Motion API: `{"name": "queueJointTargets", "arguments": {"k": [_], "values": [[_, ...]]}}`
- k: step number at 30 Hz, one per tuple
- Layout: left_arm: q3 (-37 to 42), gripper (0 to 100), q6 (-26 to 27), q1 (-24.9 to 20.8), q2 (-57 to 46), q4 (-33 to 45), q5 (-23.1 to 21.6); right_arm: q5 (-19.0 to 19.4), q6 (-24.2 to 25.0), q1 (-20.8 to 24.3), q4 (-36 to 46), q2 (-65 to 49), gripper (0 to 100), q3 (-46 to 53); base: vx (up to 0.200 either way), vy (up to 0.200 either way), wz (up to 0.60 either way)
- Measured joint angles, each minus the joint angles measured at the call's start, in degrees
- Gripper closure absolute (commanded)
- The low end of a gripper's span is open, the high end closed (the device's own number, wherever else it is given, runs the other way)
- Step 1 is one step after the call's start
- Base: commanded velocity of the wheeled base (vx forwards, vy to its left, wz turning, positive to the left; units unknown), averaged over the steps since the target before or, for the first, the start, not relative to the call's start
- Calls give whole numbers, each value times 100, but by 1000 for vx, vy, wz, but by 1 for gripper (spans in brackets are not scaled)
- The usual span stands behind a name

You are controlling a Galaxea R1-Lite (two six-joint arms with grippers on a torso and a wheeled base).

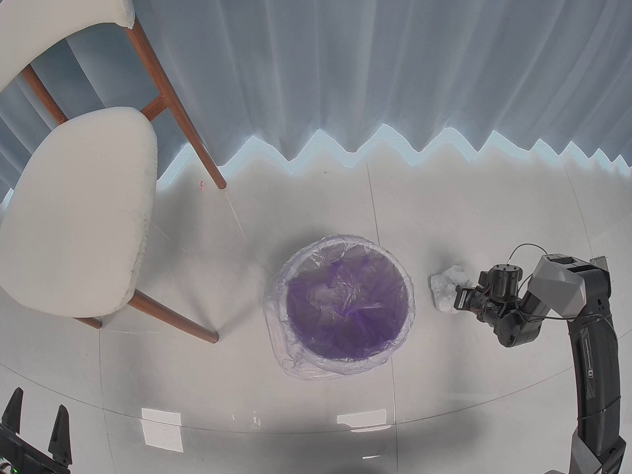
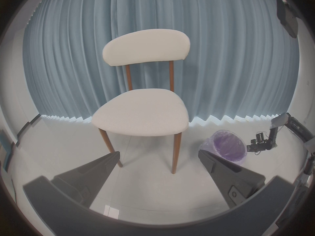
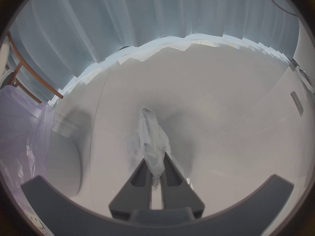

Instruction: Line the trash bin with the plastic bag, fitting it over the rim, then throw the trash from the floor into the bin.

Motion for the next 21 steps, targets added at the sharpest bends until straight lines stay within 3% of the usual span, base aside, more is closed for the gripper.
{"name": "queueJointTargets", "arguments": {"k": [6, 21], "values": [[0, 0, 73, -9, 2, 139, -535, 0, 7, -22, -27, -50, 100, 111, 0, 0, 0], [0, 0, 49, -5, 4, 157, -479, 5, 66, -80, -155, -926, 100, 827, 0, 0, 0]]}}
